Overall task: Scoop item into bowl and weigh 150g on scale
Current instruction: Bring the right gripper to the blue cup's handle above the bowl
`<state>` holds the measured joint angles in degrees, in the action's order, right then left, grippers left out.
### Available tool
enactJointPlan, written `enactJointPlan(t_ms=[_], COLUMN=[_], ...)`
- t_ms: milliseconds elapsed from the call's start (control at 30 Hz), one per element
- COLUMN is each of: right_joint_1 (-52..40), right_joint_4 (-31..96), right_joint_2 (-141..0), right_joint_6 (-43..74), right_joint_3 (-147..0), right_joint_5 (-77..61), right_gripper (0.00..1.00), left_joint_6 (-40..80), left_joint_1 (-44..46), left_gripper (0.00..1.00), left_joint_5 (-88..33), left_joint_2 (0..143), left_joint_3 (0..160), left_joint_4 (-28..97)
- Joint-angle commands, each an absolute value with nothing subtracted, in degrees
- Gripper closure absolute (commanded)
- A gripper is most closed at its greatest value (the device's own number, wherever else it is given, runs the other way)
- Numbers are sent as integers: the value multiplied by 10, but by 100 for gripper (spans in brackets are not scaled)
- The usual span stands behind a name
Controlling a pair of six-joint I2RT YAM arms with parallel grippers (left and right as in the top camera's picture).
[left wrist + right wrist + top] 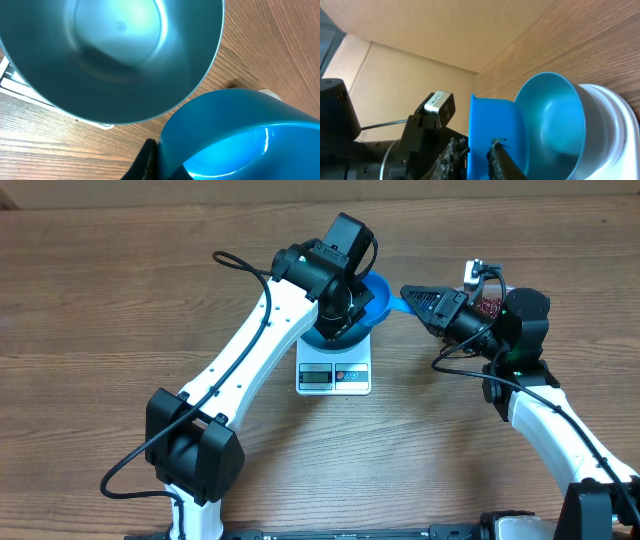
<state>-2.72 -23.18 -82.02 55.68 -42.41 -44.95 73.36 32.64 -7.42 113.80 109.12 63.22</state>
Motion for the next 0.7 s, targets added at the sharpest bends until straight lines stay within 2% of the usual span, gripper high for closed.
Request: enactJointPlan(t_ms=[0, 100, 267, 333, 467, 667], right_joint_1=[-26, -26, -26, -26, -26, -26], right_joint_4=[-234, -234, -234, -234, -234, -234], right_joint_2=[-820, -820, -820, -820, -820, -820], right_joint_6=[557, 557, 559, 559, 559, 559], right_joint_3=[-432, -432, -432, -432, -432, -432], right_joint_5=[-439, -439, -440, -440, -444, -446], right_gripper=[87, 94, 96, 92, 79, 79], left_joint_6=[733, 733, 736, 738, 738, 742], left_joint_1=[330, 330, 331, 330, 330, 330], left_gripper=[96, 96, 96, 96, 96, 96], left_joint_5=[-66, -67, -66, -66, -66, -66], left_joint_2=[1127, 1127, 1127, 1127, 1127, 1127], left_joint_3=[1104, 1104, 1104, 1104, 1104, 1104], left_joint_4=[634, 634, 634, 633, 628, 627])
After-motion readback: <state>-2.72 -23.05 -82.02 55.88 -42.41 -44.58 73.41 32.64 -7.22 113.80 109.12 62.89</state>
